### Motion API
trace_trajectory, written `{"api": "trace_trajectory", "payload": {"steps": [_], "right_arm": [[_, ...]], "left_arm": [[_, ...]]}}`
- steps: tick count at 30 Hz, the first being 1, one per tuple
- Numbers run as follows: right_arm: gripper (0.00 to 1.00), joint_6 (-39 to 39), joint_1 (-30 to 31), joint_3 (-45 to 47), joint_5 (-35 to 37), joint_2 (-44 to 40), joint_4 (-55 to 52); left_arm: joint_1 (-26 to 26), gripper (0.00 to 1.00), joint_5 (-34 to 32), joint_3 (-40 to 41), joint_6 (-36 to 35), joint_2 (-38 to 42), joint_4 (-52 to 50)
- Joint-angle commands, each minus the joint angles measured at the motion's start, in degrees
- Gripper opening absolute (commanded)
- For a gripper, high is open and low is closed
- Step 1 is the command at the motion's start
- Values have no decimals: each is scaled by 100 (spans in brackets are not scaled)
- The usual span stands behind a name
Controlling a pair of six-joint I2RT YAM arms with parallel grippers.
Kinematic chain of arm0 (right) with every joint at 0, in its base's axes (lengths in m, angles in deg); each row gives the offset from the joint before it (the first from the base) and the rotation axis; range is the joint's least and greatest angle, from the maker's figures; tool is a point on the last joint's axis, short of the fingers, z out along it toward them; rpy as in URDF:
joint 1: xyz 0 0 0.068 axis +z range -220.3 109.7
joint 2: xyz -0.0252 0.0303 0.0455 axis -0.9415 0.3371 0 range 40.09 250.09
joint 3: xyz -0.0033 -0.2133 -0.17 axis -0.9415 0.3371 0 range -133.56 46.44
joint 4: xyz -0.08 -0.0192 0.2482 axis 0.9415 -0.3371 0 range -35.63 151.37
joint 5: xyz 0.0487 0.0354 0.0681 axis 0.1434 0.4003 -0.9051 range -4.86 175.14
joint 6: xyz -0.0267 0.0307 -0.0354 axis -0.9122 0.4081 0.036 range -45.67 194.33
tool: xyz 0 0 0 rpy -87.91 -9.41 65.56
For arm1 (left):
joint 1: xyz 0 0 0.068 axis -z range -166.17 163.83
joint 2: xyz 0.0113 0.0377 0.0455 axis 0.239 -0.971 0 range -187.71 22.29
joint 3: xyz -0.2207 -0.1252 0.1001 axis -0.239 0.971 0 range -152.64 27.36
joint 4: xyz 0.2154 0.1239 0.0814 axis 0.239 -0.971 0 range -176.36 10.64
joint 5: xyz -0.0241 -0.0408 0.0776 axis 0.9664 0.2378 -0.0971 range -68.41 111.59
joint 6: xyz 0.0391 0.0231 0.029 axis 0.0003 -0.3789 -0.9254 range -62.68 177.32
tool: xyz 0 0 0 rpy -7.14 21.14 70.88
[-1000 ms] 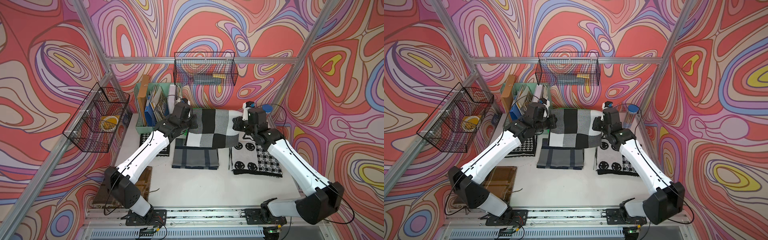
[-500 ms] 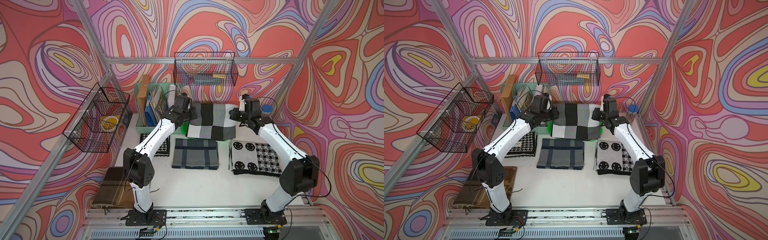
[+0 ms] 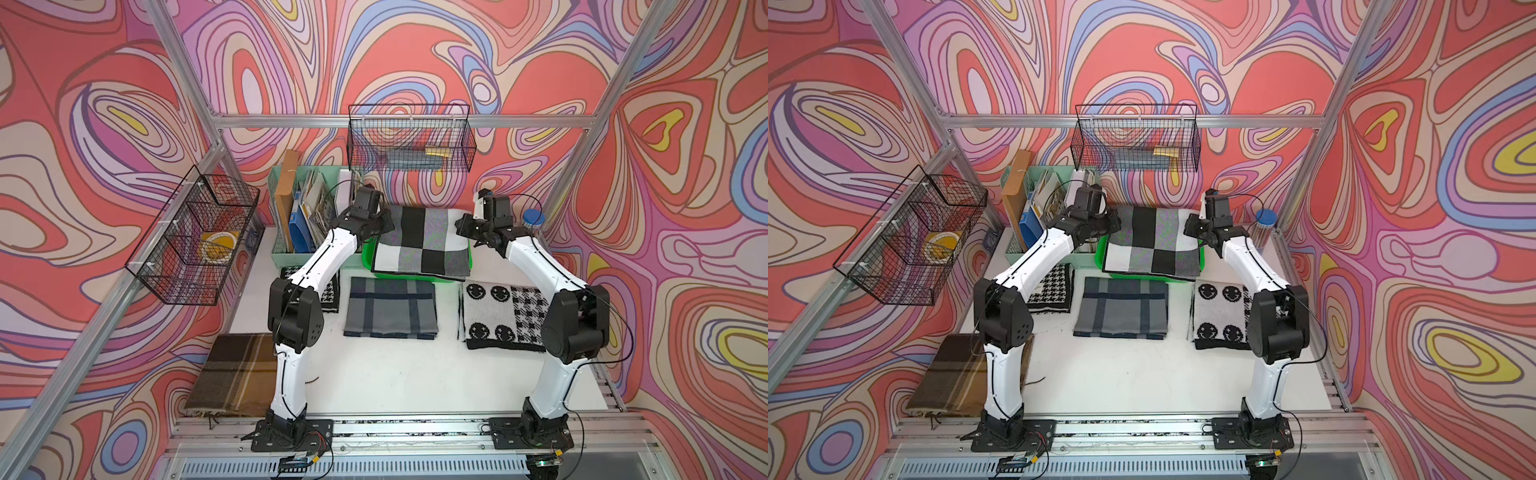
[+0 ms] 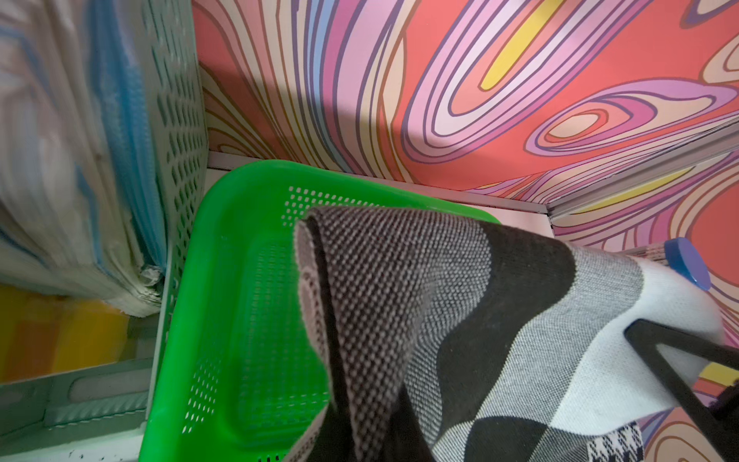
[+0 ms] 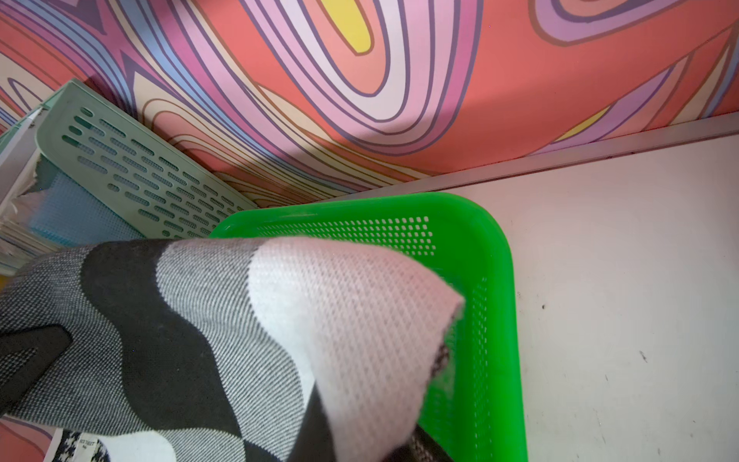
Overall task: Put the folded scarf in the basket
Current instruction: Place the scarf in the basket.
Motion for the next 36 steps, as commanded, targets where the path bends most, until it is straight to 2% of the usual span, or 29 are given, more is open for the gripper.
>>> {"api": "trace_trajectory", "payload": {"steps": [1, 9, 16, 20, 29, 30, 31, 32, 34, 35, 36], "right_arm": [[0, -91, -89, -274, 20, 222, 272], [0, -181, -121, -513, -40, 738, 274], [0, -207, -131, -565, -9, 1067, 294], [0, -207, -150, -606, -32, 1206, 281], [0, -216, -152, -926, -37, 1461, 127], [5, -236, -157, -976, -72, 1465, 129], [13, -244, -158, -1006, -92, 1480, 133], [27, -242, -158, -1049, -115, 1485, 118], [48, -257, -154, -1139, -114, 1482, 44], [56, -261, -158, -1197, -119, 1468, -10], [61, -270, -154, -1235, -130, 1447, -53]], "left_arm": [[-71, 0, -94, -210, -105, -123, 144], [-82, 0, -275, -347, -152, -526, 182], [-92, 0, -170, -612, -131, -972, 204], [-88, 0, -191, -932, -249, -1218, -90], [-88, 0, -257, -908, -184, -1288, 34], [-93, 4, -299, -921, -176, -1289, 51], [-91, 19, -324, -945, -183, -1293, 44], [-88, 42, -328, -1001, -212, -1295, 11], [-89, 59, -314, -1102, -228, -1270, -87], [-91, 70, -288, -1128, -223, -1238, -109], [-94, 77, -286, -1133, -215, -1185, -119]]}}
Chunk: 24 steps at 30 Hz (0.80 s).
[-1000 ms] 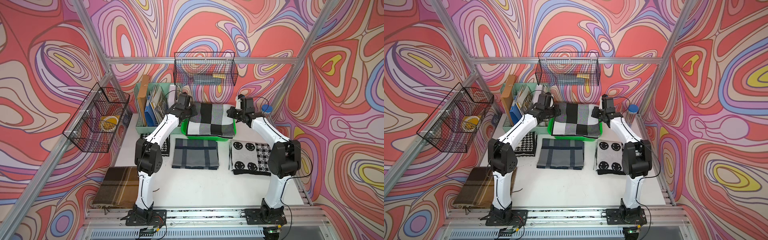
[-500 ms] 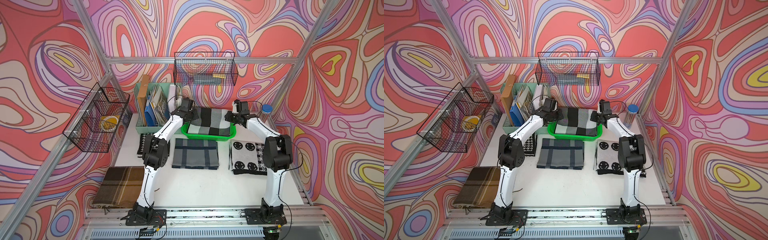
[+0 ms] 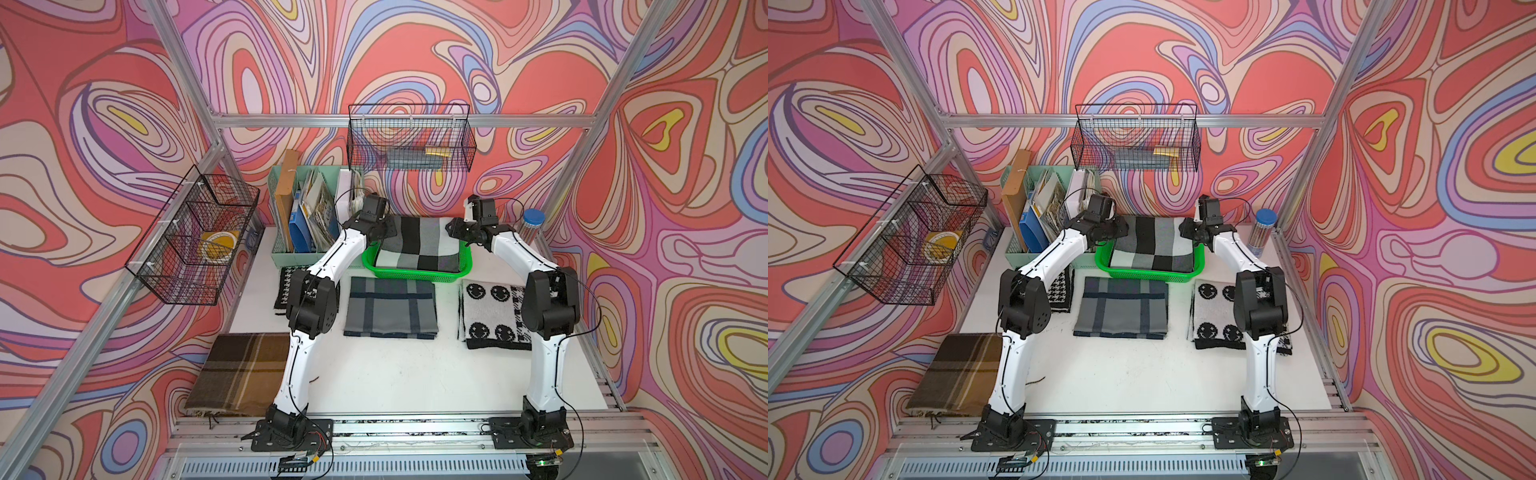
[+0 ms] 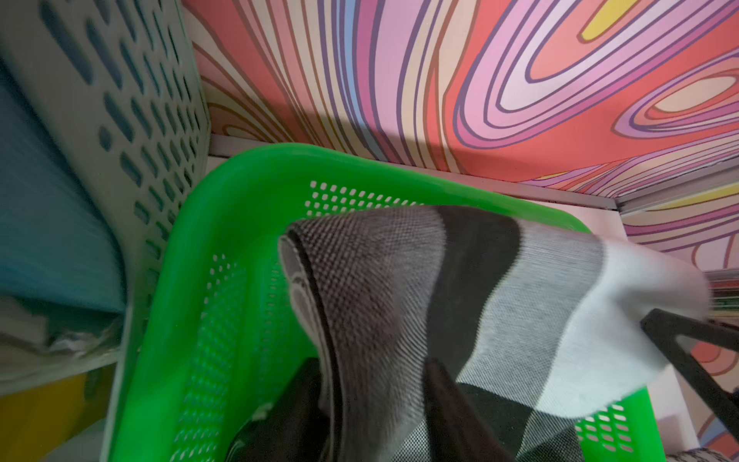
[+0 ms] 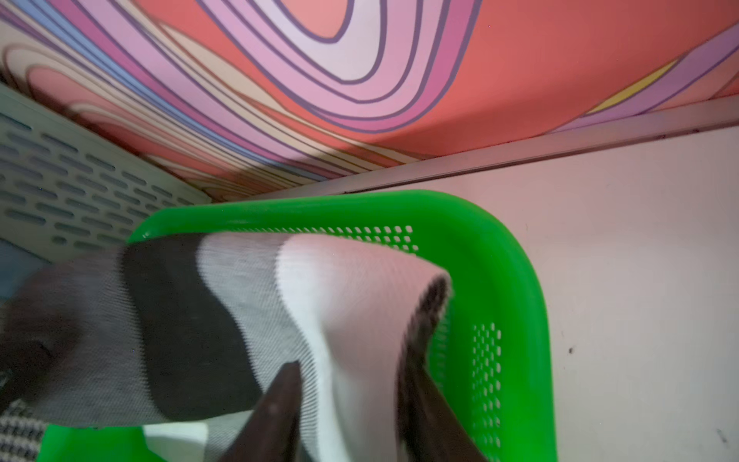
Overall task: Put the folded scarf in the basket
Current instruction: Place the scarf in the basket, then move the scarf to the center of the board.
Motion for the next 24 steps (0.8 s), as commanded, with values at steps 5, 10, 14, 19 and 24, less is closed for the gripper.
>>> {"api": "trace_trajectory", "payload": {"steps": [5, 10, 14, 19, 24], "right_arm": [[64, -26, -64, -226, -55, -412, -294], [64, 118, -62, 301, 45, -1287, -562], [64, 280, -58, 1331, 117, -2329, -671], [64, 440, -42, 2827, 15, -3715, -1079], [64, 542, 10, 4115, 15, -4919, -1434]], "left_arm": [[-47, 87, 280, -224, 151, 530, -69], [99, 87, 671, -56, 238, 1198, -205], [356, 90, 838, 943, 381, 2086, 48], [935, 99, 311, 2980, 526, 3466, 742], [1377, 99, 119, 4892, 905, 4684, 1299]]}}
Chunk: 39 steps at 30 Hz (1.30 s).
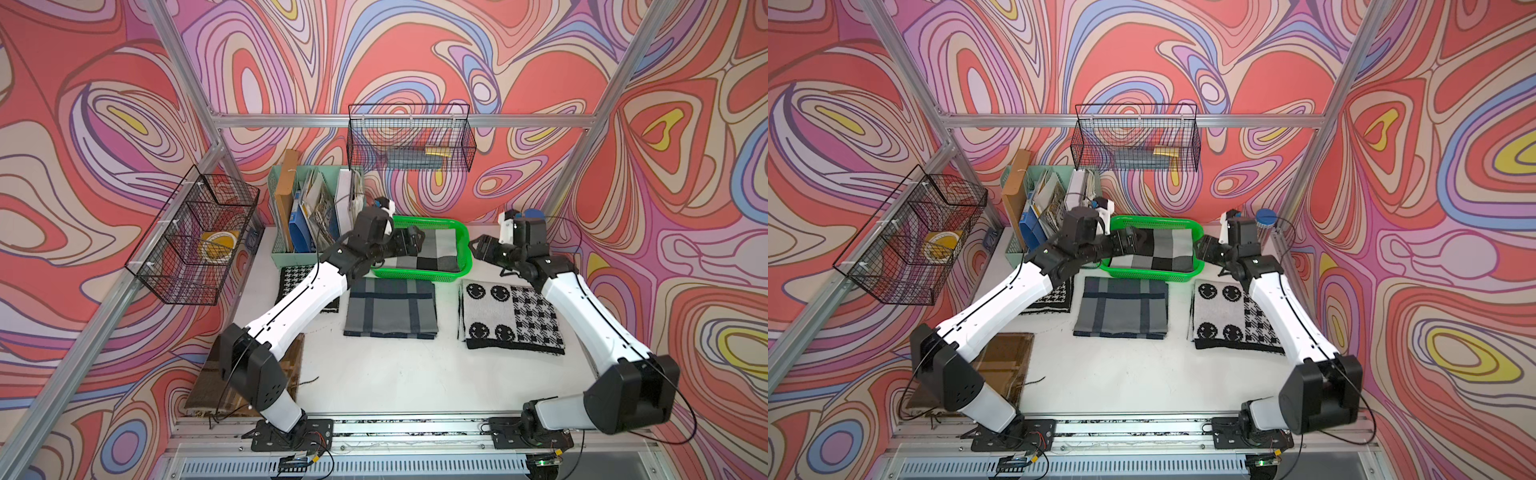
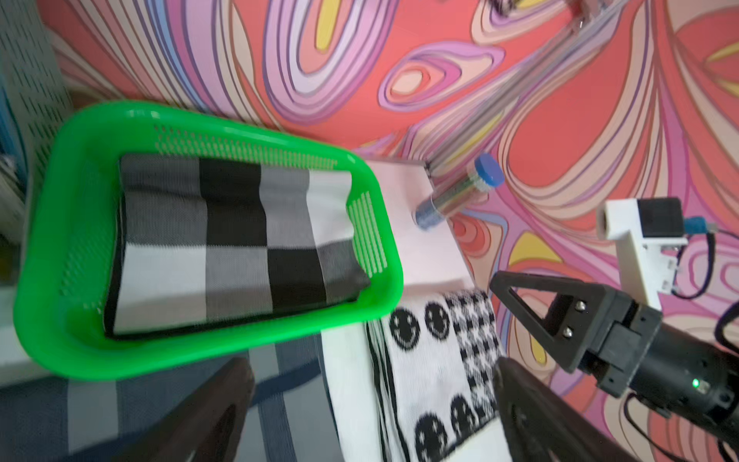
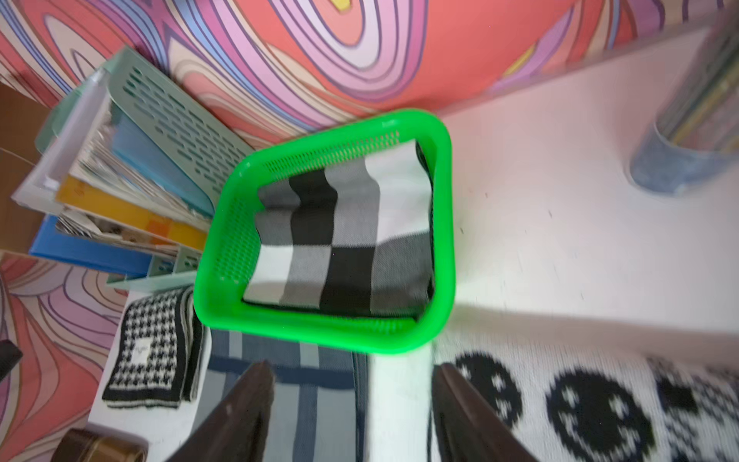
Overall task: Put the folded scarf in the basket
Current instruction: Move the scarf to the center of the board.
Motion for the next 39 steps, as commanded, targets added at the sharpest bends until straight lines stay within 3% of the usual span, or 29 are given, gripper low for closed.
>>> {"api": "trace_trajectory", "payload": {"steps": [1, 8, 19, 31, 39], "right_arm": [[64, 175, 58, 684, -23, -520, -578], [64, 562, 762, 1570, 291, -1170, -710], [63, 1460, 2754, 2078, 959, -140, 249], [64, 1724, 2921, 2420, 1039, 931, 1328], [64, 1866, 2925, 2489, 827, 1336, 1752]], "left_arm": [[109, 99, -278, 1077, 366, 540, 338], [261, 99, -456, 3101, 891, 1930, 131], [261, 99, -1578, 4700, 949, 3579, -1530], [262, 99, -1809, 6312, 2131, 5780, -1365], [261, 99, -2027, 6614, 2625, 6442, -1561]]}}
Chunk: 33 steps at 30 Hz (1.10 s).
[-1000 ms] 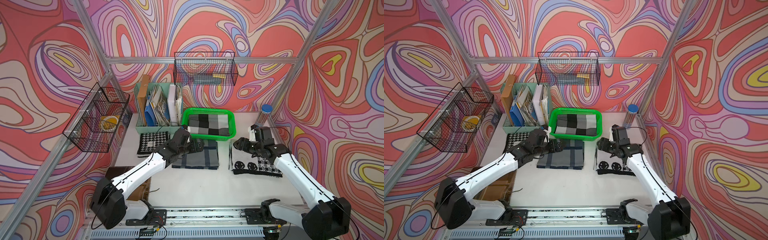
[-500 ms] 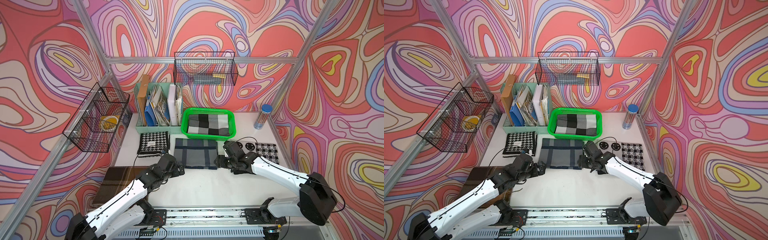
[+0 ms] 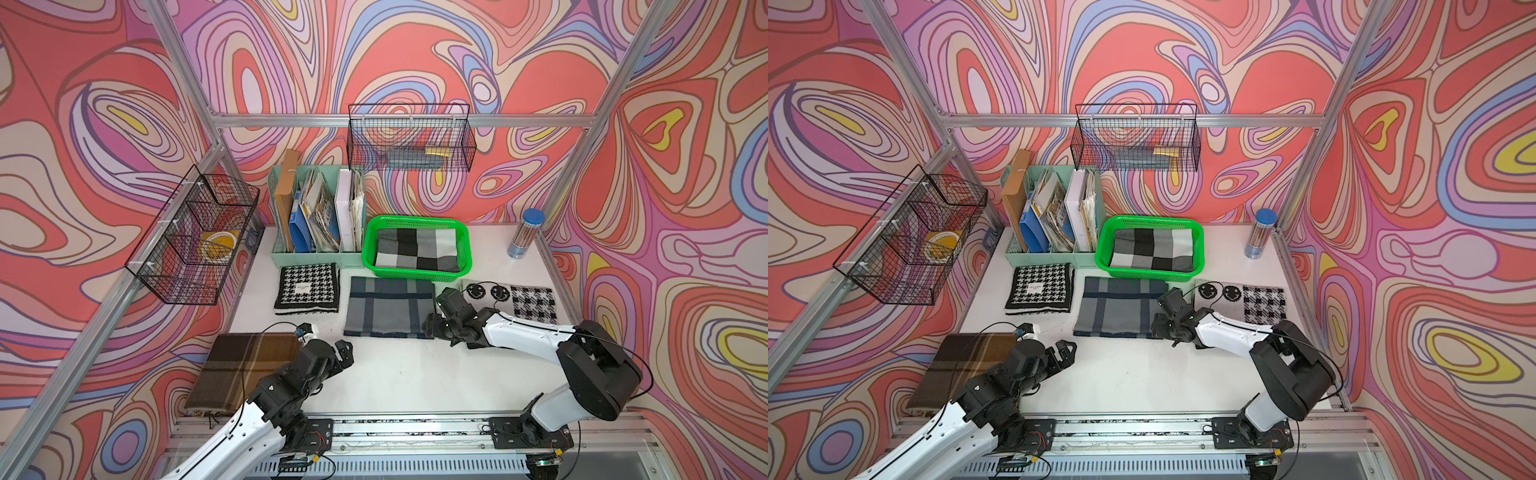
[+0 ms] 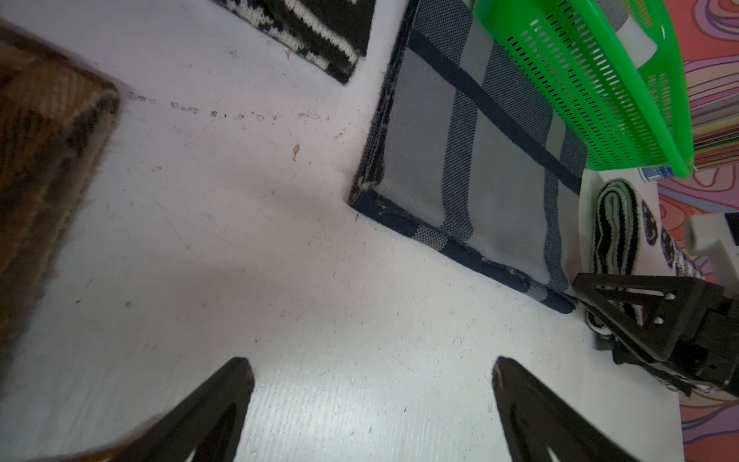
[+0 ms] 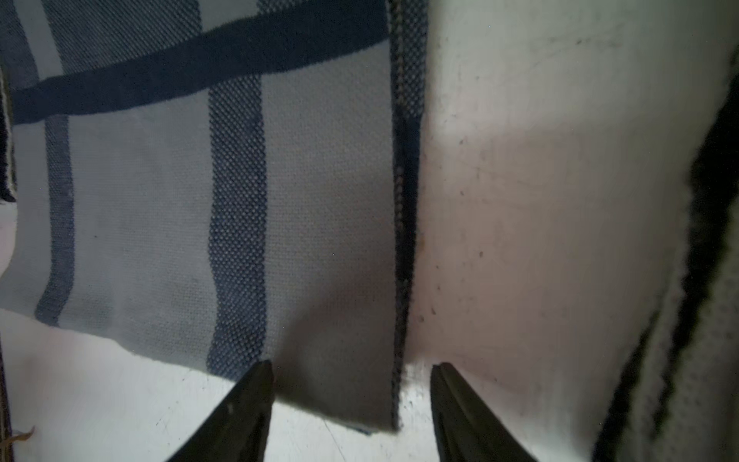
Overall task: Put the folded scarf in the basket
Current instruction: Move the scarf to the center of the board.
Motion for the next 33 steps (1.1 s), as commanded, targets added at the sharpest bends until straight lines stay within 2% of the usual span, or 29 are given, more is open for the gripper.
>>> {"api": "trace_trajectory", "payload": {"steps": [1, 6, 8, 9, 11, 13, 18, 22, 26, 27, 29, 33], "right_arm": [[64, 96, 21, 39, -76, 226, 263], [59, 109, 64, 65, -176, 478, 303], [51, 110, 131, 96, -195, 503, 314], [44, 118, 173, 119, -189, 496, 298], [19, 142, 256, 200, -204, 433, 289], [1, 123, 330, 300, -287, 354, 288], [0, 13, 511, 616, -315, -59, -40], [0, 6, 521, 1026, -285, -738, -386], [0, 9, 512, 1290, -188, -1375, -716], [0, 17, 519, 1319, -201, -1464, -760], [0, 52, 520, 1368, -229, -1532, -792], [0, 140, 521, 1402, -118, -1548, -863]], "left_arm": [[21, 99, -194, 34, 265, 182, -136], [22, 99, -290, -80, 206, 133, -316], [23, 99, -327, -107, 185, 96, -342], [22, 99, -342, -126, 167, 76, -345], [23, 99, -394, -155, 138, 25, -362], [27, 99, -476, -214, 63, -58, -358], [23, 99, -580, -428, -194, -375, -269], [21, 99, -512, -644, -461, -846, -13], [23, 95, -376, -830, -697, -1564, 462], [23, 92, -299, -846, -742, -1773, 630], [14, 87, -116, -880, -797, -2193, 953], [14, 85, 324, -1055, -807, -3087, 1342]]}}
